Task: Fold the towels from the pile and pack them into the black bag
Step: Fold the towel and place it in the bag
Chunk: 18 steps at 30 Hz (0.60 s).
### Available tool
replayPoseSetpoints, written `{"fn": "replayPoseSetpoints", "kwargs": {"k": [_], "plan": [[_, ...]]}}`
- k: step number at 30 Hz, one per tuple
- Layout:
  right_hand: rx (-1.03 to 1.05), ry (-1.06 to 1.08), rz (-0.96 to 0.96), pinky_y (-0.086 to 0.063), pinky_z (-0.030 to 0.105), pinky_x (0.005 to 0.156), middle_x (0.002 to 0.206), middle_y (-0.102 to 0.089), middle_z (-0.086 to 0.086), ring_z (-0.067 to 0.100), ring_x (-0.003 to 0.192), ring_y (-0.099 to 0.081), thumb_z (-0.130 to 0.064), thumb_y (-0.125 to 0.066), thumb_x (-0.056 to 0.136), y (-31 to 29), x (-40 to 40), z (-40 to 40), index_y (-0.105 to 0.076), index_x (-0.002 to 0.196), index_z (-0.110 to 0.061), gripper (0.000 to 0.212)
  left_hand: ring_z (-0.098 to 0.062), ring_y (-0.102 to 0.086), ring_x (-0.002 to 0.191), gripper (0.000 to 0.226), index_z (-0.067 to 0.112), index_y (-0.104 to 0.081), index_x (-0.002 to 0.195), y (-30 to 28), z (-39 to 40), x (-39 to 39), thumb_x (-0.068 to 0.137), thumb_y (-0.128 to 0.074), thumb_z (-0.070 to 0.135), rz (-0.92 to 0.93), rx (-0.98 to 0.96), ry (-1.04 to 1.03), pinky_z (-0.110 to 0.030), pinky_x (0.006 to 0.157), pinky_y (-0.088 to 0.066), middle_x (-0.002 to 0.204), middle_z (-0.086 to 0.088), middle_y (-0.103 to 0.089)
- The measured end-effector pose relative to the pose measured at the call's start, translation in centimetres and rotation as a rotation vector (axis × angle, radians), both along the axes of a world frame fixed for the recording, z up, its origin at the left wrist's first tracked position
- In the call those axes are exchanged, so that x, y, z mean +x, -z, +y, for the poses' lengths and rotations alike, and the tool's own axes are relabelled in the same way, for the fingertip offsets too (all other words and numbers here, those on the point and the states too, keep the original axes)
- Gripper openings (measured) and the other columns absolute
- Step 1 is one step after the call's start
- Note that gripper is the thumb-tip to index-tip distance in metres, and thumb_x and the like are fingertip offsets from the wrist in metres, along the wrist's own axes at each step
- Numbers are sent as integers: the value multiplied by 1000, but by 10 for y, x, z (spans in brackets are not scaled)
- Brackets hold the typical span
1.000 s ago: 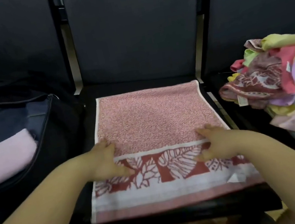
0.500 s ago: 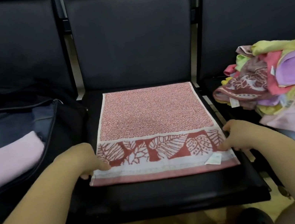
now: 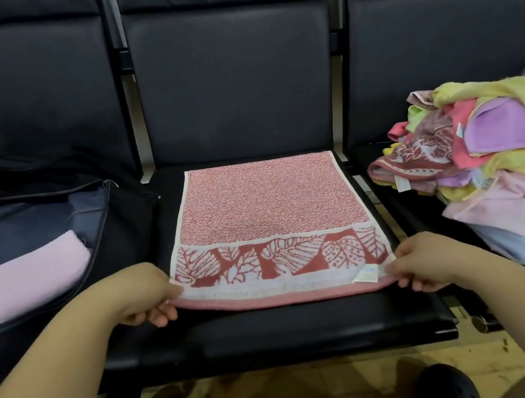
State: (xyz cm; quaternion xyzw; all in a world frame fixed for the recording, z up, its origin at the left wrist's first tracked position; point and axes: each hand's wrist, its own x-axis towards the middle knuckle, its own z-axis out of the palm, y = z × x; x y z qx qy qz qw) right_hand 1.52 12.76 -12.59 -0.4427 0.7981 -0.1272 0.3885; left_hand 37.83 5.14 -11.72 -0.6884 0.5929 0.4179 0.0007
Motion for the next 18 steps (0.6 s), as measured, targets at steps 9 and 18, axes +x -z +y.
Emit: {"fn": "replayPoseSetpoints", "kwargs": {"k": [9, 18], "plan": [[-678, 297, -802, -28, 11, 38, 60, -53, -3, 2, 42, -37, -11, -51, 96, -21, -4, -19, -64, 80, -16, 21, 2, -51, 41, 25, 28, -62, 98, -13, -15, -11, 101, -41, 14, 947, -535, -446, -10, 39, -38, 60, 12, -63], [-289, 15, 234, -47, 26, 60, 70, -70, 7, 19, 58, -58, -25, -69, 84, 18, -15, -42, -63, 70, -9, 22, -24, -56, 73, 7, 18, -51, 87, 41, -35, -16, 93, -53, 21, -167, -443, -24, -29, 71, -43, 87, -8, -62]]}}
